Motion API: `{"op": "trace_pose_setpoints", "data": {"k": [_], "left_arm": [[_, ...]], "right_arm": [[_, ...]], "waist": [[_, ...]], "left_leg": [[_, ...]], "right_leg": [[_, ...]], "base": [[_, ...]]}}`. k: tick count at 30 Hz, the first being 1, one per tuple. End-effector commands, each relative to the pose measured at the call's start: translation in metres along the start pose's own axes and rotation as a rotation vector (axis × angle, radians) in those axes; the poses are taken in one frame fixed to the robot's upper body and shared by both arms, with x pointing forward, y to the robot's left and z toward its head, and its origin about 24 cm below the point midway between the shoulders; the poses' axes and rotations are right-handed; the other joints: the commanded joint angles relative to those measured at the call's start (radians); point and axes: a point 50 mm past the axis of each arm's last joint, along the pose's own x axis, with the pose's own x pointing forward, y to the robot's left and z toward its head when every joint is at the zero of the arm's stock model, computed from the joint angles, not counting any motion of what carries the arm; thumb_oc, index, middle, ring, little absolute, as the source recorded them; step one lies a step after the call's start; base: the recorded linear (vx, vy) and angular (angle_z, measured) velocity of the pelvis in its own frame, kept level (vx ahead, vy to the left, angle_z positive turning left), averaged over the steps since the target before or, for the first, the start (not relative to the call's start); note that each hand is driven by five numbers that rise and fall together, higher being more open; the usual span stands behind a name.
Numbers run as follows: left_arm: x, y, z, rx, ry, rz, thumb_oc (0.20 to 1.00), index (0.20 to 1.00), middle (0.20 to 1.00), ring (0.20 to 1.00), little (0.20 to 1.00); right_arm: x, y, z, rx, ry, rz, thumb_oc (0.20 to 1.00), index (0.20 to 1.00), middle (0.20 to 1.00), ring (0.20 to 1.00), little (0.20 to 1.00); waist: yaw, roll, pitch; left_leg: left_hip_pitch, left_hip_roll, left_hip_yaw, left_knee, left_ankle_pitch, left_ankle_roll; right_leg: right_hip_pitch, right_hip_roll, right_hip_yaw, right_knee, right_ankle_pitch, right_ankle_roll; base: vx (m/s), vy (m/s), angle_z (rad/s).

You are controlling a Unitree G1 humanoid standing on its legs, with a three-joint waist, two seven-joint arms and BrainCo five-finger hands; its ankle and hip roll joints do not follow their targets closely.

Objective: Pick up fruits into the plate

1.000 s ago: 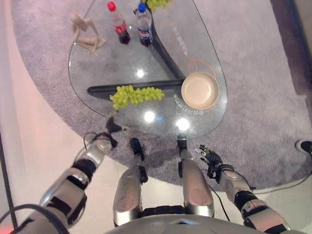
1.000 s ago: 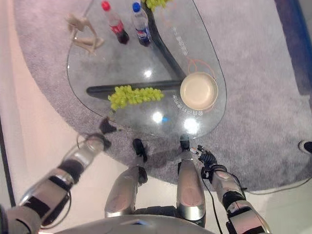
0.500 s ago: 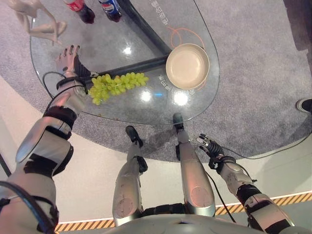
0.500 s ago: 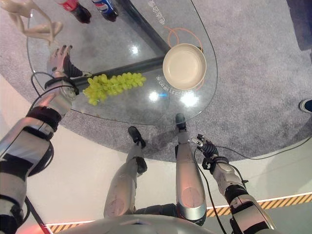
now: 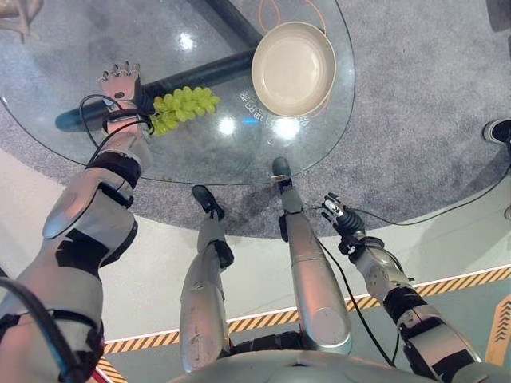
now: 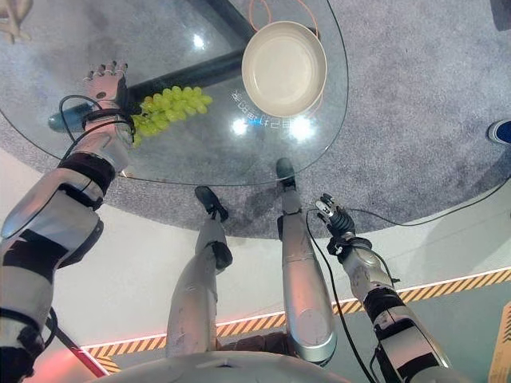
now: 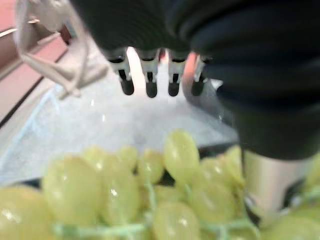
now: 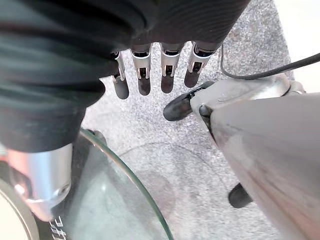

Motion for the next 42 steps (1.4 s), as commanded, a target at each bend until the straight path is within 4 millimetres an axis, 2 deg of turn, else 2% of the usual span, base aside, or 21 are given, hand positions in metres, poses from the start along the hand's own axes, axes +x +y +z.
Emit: {"op": "trace_pose_setpoints", "data": {"k": [1,4,5,15,16,17,18,19,20,24,25,26,28,29,30,42], "left_arm": [[0.006,0.007,-0.016,0.015,0.057,-0.038,1.0,1.0,1.0,1.0,1.0],[0.003,0.0,-0.014,0.039,0.051,-0.067,1.0,1.0,1.0,1.0,1.0],[0.001,-0.008,-0.015,0.049,0.049,-0.09,1.0,1.0,1.0,1.0,1.0],[-0.008,-0.029,-0.021,0.16,0.074,-0.16,1.0,1.0,1.0,1.0,1.0],[-0.009,-0.031,-0.021,0.164,0.071,-0.169,0.918,0.918,0.918,0.918,0.918],[-0.009,-0.032,-0.021,0.162,0.068,-0.173,0.62,0.62,0.62,0.62,0.62],[-0.01,-0.033,-0.019,0.156,0.049,-0.177,0.442,0.442,0.442,0.442,0.442],[-0.01,-0.034,-0.018,0.155,0.043,-0.177,0.385,0.385,0.385,0.385,0.385],[-0.011,-0.036,-0.011,0.152,0.002,-0.2,0.2,0.2,0.2,0.2,0.2],[-0.015,-0.044,0.0,0.132,-0.052,-0.221,0.2,0.2,0.2,0.2,0.2],[-0.015,-0.042,0.002,0.095,-0.047,-0.201,0.2,0.2,0.2,0.2,0.2],[-0.018,-0.047,0.001,0.097,-0.048,-0.213,0.2,0.2,0.2,0.2,0.2],[-0.019,-0.048,0.002,0.069,-0.044,-0.207,0.2,0.2,0.2,0.2,0.2],[-0.016,-0.043,0.003,0.057,-0.045,-0.196,0.2,0.2,0.2,0.2,0.2],[-0.016,-0.043,0.003,0.05,-0.048,-0.197,0.2,0.2,0.2,0.2,0.2],[-0.017,-0.047,-0.008,0.018,-0.022,-0.195,0.2,0.2,0.2,0.2,0.2]], "right_arm": [[-0.005,-0.001,-0.004,0.036,-0.016,0.004,1.0,1.0,1.0,1.0,1.0],[-0.007,0.0,-0.003,0.051,-0.028,0.012,1.0,1.0,1.0,1.0,1.0],[-0.009,-0.002,-0.008,0.055,-0.018,0.009,1.0,1.0,1.0,1.0,1.0],[-0.008,0.002,-0.002,0.085,-0.054,0.038,1.0,1.0,1.0,1.0,1.0],[-0.007,0.003,-0.001,0.09,-0.058,0.04,1.0,1.0,1.0,1.0,1.0],[-0.007,0.004,-0.001,0.09,-0.058,0.04,1.0,1.0,1.0,1.0,1.0],[-0.007,0.004,-0.001,0.093,-0.06,0.04,1.0,1.0,1.0,1.0,1.0],[-0.007,0.004,-0.001,0.094,-0.061,0.04,1.0,1.0,1.0,1.0,1.0],[-0.007,0.005,-0.001,0.098,-0.06,0.039,1.0,1.0,1.0,1.0,1.0],[-0.007,0.004,0.0,0.101,-0.057,0.034,1.0,1.0,1.0,1.0,1.0],[-0.004,0.007,0.005,0.095,-0.072,0.043,1.0,1.0,1.0,1.0,1.0],[-0.006,0.005,0.001,0.098,-0.059,0.037,1.0,1.0,1.0,1.0,1.0],[-0.006,0.007,0.0,0.095,-0.058,0.039,1.0,1.0,1.0,1.0,1.0],[-0.003,0.008,0.005,0.093,-0.071,0.045,1.0,1.0,1.0,1.0,1.0],[-0.003,0.007,0.005,0.093,-0.071,0.045,1.0,1.0,1.0,1.0,1.0],[-0.003,0.007,0.002,0.091,-0.058,0.049,1.0,1.0,1.0,1.0,1.0]], "waist": [[-0.008,-0.053,-0.024],[-0.015,-0.055,-0.024],[-0.016,-0.054,-0.024],[-0.022,-0.058,-0.024],[-0.022,-0.059,-0.024],[-0.022,-0.059,-0.024],[-0.022,-0.06,-0.024],[-0.022,-0.06,-0.024],[-0.022,-0.06,-0.024],[-0.021,-0.057,-0.024],[-0.018,-0.055,-0.024],[-0.017,-0.054,-0.024],[-0.016,-0.054,-0.024],[-0.016,-0.055,-0.024],[-0.015,-0.054,-0.024],[-0.006,-0.05,-0.024]], "left_leg": [[-0.109,-0.007,-0.094,0.198,-0.176,-0.037],[-0.137,-0.008,-0.097,0.218,-0.185,-0.034],[-0.115,-0.01,-0.11,0.227,-0.22,-0.039],[-0.145,-0.009,-0.114,0.239,-0.224,-0.042],[-0.147,-0.009,-0.114,0.236,-0.222,-0.043],[-0.147,-0.009,-0.114,0.235,-0.222,-0.043],[-0.147,-0.008,-0.113,0.234,-0.221,-0.044],[-0.147,-0.008,-0.113,0.233,-0.221,-0.044],[-0.145,-0.008,-0.113,0.231,-0.221,-0.044],[-0.135,-0.011,-0.113,0.224,-0.22,-0.044],[-0.157,-0.01,-0.1,0.212,-0.184,-0.038],[-0.13,-0.012,-0.113,0.217,-0.217,-0.043],[-0.125,-0.012,-0.114,0.215,-0.216,-0.044],[-0.15,-0.011,-0.101,0.207,-0.182,-0.039],[-0.148,-0.012,-0.101,0.206,-0.18,-0.04],[-0.115,-0.013,-0.1,0.181,-0.168,-0.041]], "right_leg": [[-0.027,0.058,-0.08,0.037,-0.088,-0.05],[-0.054,0.06,-0.075,0.054,-0.092,-0.051],[-0.031,0.06,-0.076,0.064,-0.127,-0.044],[-0.065,0.064,-0.076,0.078,-0.128,-0.046],[-0.067,0.065,-0.077,0.076,-0.126,-0.045],[-0.067,0.065,-0.077,0.075,-0.125,-0.045],[-0.067,0.065,-0.077,0.073,-0.125,-0.046],[-0.067,0.065,-0.077,0.072,-0.124,-0.046],[-0.066,0.066,-0.077,0.071,-0.123,-0.045],[-0.059,0.068,-0.078,0.067,-0.121,-0.045],[-0.083,0.068,-0.077,0.054,-0.085,-0.052],[-0.054,0.068,-0.078,0.062,-0.118,-0.045],[-0.049,0.067,-0.077,0.058,-0.118,-0.045],[-0.074,0.068,-0.076,0.048,-0.085,-0.051],[-0.071,0.067,-0.077,0.045,-0.083,-0.051],[-0.04,0.066,-0.082,0.027,-0.076,-0.05]], "base": [[0.05,-0.039,-0.03],[0.06,-0.033,-0.02],[0.09,-0.003,-0.02],[0.01,-0.003,0.0],[0.0,0.0,0.0],[0.0,0.0,0.0],[0.0,0.0,0.0],[0.0,0.0,0.0],[0.0,0.0,0.0],[-0.02,-0.004,0.0],[0.0,0.0,0.0],[0.0,0.0,0.0],[-0.02,0.011,0.0],[-0.09,-0.004,-0.02],[-0.09,-0.006,-0.01],[0.0,0.0,0.0]]}}
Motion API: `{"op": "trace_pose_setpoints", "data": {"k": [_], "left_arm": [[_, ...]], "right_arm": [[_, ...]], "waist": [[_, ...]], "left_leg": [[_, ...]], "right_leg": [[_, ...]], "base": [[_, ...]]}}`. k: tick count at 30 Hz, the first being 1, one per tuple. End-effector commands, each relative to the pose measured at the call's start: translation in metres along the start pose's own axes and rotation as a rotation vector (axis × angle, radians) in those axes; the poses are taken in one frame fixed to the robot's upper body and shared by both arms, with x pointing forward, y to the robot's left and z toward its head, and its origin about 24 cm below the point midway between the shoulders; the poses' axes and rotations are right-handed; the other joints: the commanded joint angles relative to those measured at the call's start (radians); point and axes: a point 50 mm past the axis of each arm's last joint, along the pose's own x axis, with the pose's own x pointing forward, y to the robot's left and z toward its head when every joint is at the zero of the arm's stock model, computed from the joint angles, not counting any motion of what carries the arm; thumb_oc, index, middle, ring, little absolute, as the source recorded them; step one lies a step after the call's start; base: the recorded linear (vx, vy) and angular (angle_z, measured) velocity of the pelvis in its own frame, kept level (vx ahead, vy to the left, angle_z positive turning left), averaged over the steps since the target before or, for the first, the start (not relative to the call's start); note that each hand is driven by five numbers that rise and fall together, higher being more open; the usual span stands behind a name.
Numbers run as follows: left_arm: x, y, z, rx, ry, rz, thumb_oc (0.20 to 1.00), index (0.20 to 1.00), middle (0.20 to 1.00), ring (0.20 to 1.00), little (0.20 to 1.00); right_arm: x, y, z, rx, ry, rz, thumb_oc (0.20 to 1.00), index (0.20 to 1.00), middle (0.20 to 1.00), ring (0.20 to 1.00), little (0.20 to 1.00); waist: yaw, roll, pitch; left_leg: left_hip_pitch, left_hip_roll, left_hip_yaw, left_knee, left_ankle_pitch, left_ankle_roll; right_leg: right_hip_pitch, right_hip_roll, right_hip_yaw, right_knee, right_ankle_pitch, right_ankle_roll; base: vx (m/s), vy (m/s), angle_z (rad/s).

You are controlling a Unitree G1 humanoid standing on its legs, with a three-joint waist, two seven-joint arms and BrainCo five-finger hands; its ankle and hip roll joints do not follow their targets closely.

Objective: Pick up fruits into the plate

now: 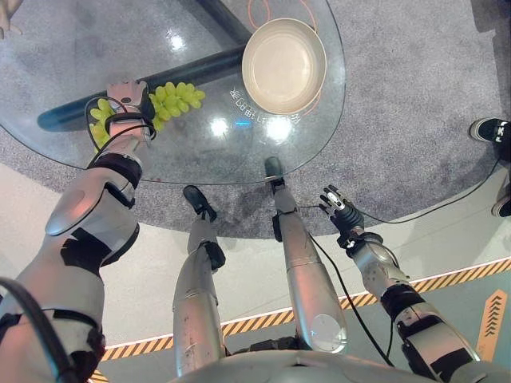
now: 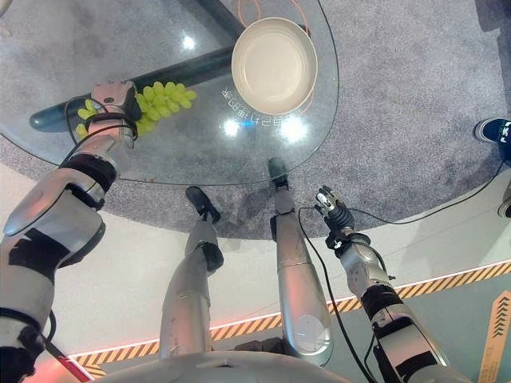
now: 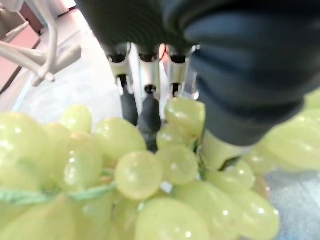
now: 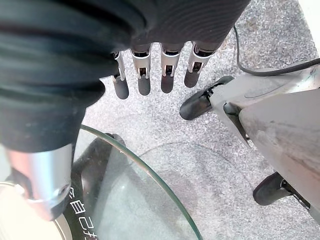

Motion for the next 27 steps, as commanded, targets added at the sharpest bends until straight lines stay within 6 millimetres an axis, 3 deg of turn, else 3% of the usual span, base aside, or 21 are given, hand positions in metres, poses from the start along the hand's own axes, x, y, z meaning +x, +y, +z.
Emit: {"op": "trace_pose_setpoints", "data": {"k": [1,9,24,25,26,27], "left_arm": [[-0.009,-0.031,-0.004,-0.113,0.022,-0.093,0.2,0.2,0.2,0.2,0.2],[-0.01,-0.027,0.0,-0.299,-0.023,-0.038,0.2,0.2,0.2,0.2,0.2],[-0.017,-0.028,0.002,-0.379,-0.092,0.007,0.2,0.2,0.2,0.2,0.2],[-0.018,-0.03,0.003,-0.374,-0.094,0.005,0.385,0.385,0.385,0.385,0.385],[-0.019,-0.03,0.004,-0.374,-0.095,0.004,0.62,0.62,0.62,0.62,0.62],[-0.019,-0.031,0.005,-0.368,-0.096,0.005,1.0,1.0,1.0,1.0,1.0]], "right_arm": [[-0.004,0.0,-0.003,0.009,-0.006,0.014,1.0,1.0,1.0,1.0,1.0],[-0.006,-0.001,-0.007,0.015,0.009,0.007,1.0,1.0,1.0,1.0,1.0],[-0.013,-0.009,-0.013,0.038,0.01,-0.029,1.0,1.0,1.0,1.0,1.0],[-0.013,-0.009,-0.014,0.04,0.01,-0.032,1.0,1.0,1.0,1.0,1.0],[-0.013,-0.008,-0.014,0.041,0.01,-0.032,1.0,1.0,1.0,1.0,1.0],[-0.014,-0.008,-0.015,0.042,0.011,-0.031,1.0,1.0,1.0,1.0,1.0]], "waist": [[-0.003,-0.011,0.054],[0.013,0.001,0.054],[0.045,0.024,0.054],[0.047,0.025,0.054],[0.048,0.025,0.054],[0.048,0.024,0.054]], "left_leg": [[-0.022,-0.015,-0.098,0.119,-0.147,-0.037],[0.031,-0.012,-0.107,0.087,-0.136,-0.038],[0.087,-0.014,-0.119,0.055,-0.133,-0.037],[0.093,-0.016,-0.121,0.053,-0.133,-0.037],[0.092,-0.015,-0.121,0.054,-0.134,-0.036],[0.092,-0.014,-0.122,0.055,-0.135,-0.036]], "right_leg": [[0.052,0.066,-0.1,-0.014,-0.069,-0.047],[0.105,0.064,-0.105,-0.027,-0.074,-0.046],[0.16,0.041,-0.131,-0.045,-0.076,-0.039],[0.166,0.039,-0.132,-0.046,-0.075,-0.038],[0.165,0.038,-0.133,-0.045,-0.076,-0.038],[0.166,0.038,-0.134,-0.046,-0.076,-0.037]], "base": [[0.0,0.0,0.0],[0.0,0.0,0.0],[0.0,-0.004,0.02],[0.0,0.0,0.0],[0.0,0.0,0.0],[0.0,0.0,0.0]]}}
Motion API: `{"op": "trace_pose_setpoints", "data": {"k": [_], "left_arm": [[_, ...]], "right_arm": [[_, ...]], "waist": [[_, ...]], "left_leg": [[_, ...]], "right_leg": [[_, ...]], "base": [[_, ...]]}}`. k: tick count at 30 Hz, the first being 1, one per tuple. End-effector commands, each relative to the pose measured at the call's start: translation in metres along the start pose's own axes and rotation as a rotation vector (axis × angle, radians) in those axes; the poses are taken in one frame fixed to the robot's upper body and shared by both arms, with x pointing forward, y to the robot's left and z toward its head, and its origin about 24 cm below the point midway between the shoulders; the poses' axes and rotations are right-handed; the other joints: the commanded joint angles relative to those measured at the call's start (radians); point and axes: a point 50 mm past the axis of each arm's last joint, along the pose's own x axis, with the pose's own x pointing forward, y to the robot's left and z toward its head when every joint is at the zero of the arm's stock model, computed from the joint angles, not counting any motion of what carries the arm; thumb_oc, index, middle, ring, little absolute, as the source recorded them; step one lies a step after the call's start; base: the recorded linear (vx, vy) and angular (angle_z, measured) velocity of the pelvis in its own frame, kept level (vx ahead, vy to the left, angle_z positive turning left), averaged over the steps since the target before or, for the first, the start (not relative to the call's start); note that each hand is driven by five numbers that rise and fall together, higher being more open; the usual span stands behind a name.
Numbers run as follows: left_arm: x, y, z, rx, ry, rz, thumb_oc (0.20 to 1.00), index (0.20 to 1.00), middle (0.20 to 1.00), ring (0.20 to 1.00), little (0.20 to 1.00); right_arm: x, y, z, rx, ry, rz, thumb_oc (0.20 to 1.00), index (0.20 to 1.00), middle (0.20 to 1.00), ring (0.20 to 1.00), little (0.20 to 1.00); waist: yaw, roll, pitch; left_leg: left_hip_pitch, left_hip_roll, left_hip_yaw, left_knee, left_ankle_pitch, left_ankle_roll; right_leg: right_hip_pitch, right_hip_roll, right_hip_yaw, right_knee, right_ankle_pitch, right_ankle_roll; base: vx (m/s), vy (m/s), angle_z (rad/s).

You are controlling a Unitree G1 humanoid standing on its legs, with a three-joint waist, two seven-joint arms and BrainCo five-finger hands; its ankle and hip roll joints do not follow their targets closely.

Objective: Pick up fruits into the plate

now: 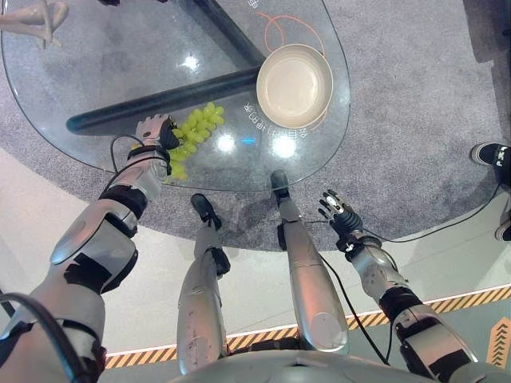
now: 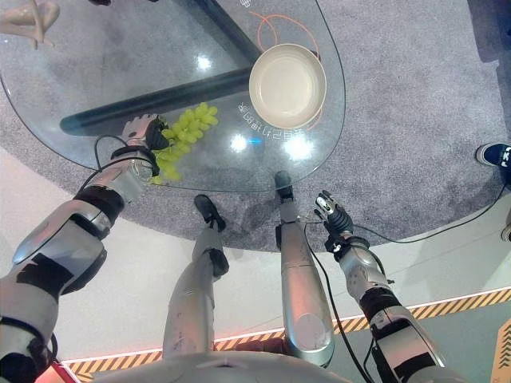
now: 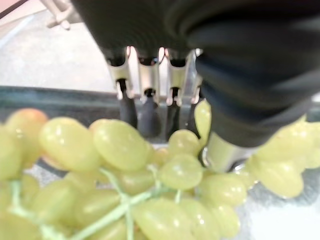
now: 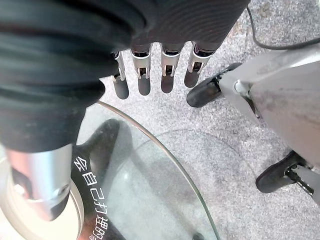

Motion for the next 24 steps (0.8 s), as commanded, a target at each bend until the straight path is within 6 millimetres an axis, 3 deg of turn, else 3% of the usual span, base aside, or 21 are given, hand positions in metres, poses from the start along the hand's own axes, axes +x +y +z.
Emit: {"op": "trace_pose_setpoints", "data": {"k": [1,24], "left_arm": [[0.005,0.023,-0.011,-0.018,0.045,0.095,1.0,1.0,1.0,1.0,1.0],[0.003,0.008,-0.004,0.084,0.066,0.044,1.0,1.0,1.0,1.0,1.0]], "right_arm": [[-0.012,-0.008,-0.005,0.02,-0.013,-0.012,1.0,1.0,1.0,1.0,1.0],[-0.012,-0.006,-0.008,0.036,-0.012,-0.01,1.0,1.0,1.0,1.0,1.0]], "waist": [[-0.002,0.009,0.038],[-0.012,0.007,0.038]], "left_leg": [[-0.026,-0.012,-0.102,0.101,-0.15,-0.037],[-0.025,-0.012,-0.101,0.103,-0.151,-0.036]], "right_leg": [[0.042,0.04,-0.108,-0.013,-0.076,-0.037],[0.038,0.043,-0.102,-0.009,-0.074,-0.035]], "base": [[0.0,0.0,0.0],[0.0,0.0,0.0]]}}
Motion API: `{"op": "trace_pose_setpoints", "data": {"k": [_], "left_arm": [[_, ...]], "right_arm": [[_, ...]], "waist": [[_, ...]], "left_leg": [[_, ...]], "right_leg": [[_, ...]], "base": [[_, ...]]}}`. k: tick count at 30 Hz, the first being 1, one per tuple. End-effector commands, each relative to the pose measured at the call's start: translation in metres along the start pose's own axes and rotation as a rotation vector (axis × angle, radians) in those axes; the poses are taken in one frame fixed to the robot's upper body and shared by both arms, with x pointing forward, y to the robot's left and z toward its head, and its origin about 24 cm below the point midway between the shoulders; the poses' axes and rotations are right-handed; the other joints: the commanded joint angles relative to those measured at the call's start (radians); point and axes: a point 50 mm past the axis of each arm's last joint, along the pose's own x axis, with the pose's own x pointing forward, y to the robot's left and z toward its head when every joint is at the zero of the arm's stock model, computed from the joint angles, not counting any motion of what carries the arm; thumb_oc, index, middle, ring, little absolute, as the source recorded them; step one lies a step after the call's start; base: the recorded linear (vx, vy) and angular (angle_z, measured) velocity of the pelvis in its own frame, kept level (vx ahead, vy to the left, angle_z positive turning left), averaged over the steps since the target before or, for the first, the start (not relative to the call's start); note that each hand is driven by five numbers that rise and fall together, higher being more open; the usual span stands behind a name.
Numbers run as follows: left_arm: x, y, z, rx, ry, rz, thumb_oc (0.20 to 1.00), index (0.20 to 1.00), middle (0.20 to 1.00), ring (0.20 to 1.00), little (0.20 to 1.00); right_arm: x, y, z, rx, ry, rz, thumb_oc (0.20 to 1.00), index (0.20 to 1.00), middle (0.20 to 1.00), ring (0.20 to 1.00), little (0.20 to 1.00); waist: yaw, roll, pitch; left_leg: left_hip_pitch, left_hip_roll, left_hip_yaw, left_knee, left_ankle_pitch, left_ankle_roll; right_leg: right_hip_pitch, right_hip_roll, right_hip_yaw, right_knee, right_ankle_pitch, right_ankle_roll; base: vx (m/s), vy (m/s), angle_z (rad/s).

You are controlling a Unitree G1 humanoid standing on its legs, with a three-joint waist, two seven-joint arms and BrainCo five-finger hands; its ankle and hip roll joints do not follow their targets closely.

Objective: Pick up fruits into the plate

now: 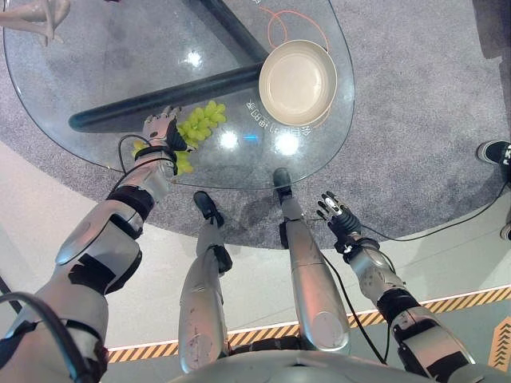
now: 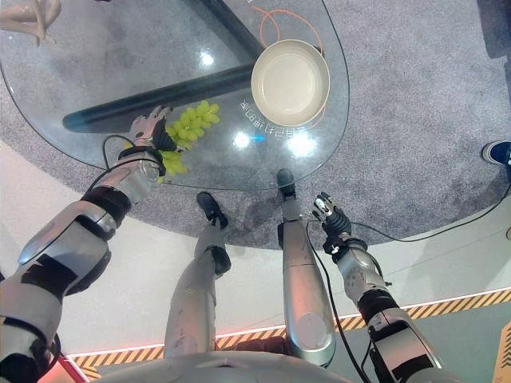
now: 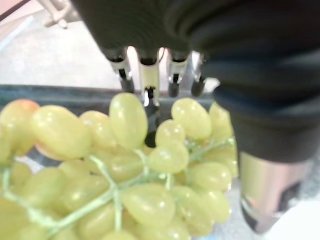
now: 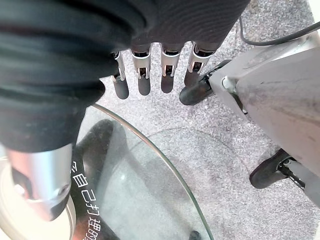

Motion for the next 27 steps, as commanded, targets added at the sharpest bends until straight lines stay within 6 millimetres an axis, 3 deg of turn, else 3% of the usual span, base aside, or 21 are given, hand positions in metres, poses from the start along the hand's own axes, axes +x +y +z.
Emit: {"op": "trace_pose_setpoints", "data": {"k": [1,13,18,19,20,27], "left_arm": [[0.003,0.011,-0.013,0.052,0.067,0.035,1.0,1.0,1.0,1.0,1.0],[-0.004,-0.019,-0.014,0.099,0.205,-0.022,1.0,1.0,1.0,1.0,1.0],[-0.006,-0.022,-0.017,0.086,0.245,-0.036,1.0,1.0,1.0,1.0,1.0],[-0.006,-0.024,-0.018,0.071,0.251,-0.042,0.573,0.573,0.573,0.573,0.573],[-0.007,-0.025,-0.019,0.056,0.253,-0.048,0.2,0.2,0.2,0.2,0.2],[-0.008,-0.027,-0.019,0.043,0.241,-0.05,0.2,0.2,0.2,0.2,0.2]], "right_arm": [[-0.009,-0.004,-0.002,0.026,-0.024,-0.002,1.0,1.0,1.0,1.0,1.0],[-0.001,0.011,-0.002,0.039,-0.023,0.038,1.0,1.0,1.0,1.0,1.0],[0.001,0.012,-0.001,0.036,-0.022,0.048,1.0,1.0,1.0,1.0,1.0],[0.001,0.013,0.0,0.034,-0.021,0.052,1.0,1.0,1.0,1.0,1.0],[0.001,0.013,0.0,0.031,-0.021,0.054,1.0,1.0,1.0,1.0,1.0],[0.001,0.016,-0.001,0.027,-0.021,0.06,1.0,1.0,1.0,1.0,1.0]], "waist": [[-0.011,0.001,0.027],[-0.036,-0.028,0.027],[-0.044,-0.031,0.027],[-0.046,-0.032,0.027],[-0.048,-0.032,0.027],[-0.049,-0.03,0.027]], "left_leg": [[-0.031,-0.012,-0.1,0.105,-0.15,-0.037],[-0.06,-0.001,-0.088,0.112,-0.144,-0.041],[-0.058,0.002,-0.083,0.11,-0.141,-0.045],[-0.056,0.002,-0.082,0.109,-0.14,-0.046],[-0.056,0.002,-0.081,0.109,-0.14,-0.046],[-0.048,0.006,-0.077,0.106,-0.138,-0.049]], "right_leg": [[0.032,0.043,-0.101,-0.007,-0.073,-0.035],[-0.001,0.064,-0.083,-0.003,-0.067,-0.041],[-0.001,0.068,-0.076,-0.004,-0.067,-0.041],[0.0,0.069,-0.075,-0.005,-0.067,-0.041],[0.0,0.069,-0.074,-0.005,-0.067,-0.042],[0.007,0.068,-0.071,-0.008,-0.067,-0.041]], "base": [[0.0,0.0,0.0],[0.0,-0.005,0.0],[0.0,0.0,0.0],[0.0,0.0,0.0],[0.0,0.0,0.0],[0.0,0.0,0.0]]}}
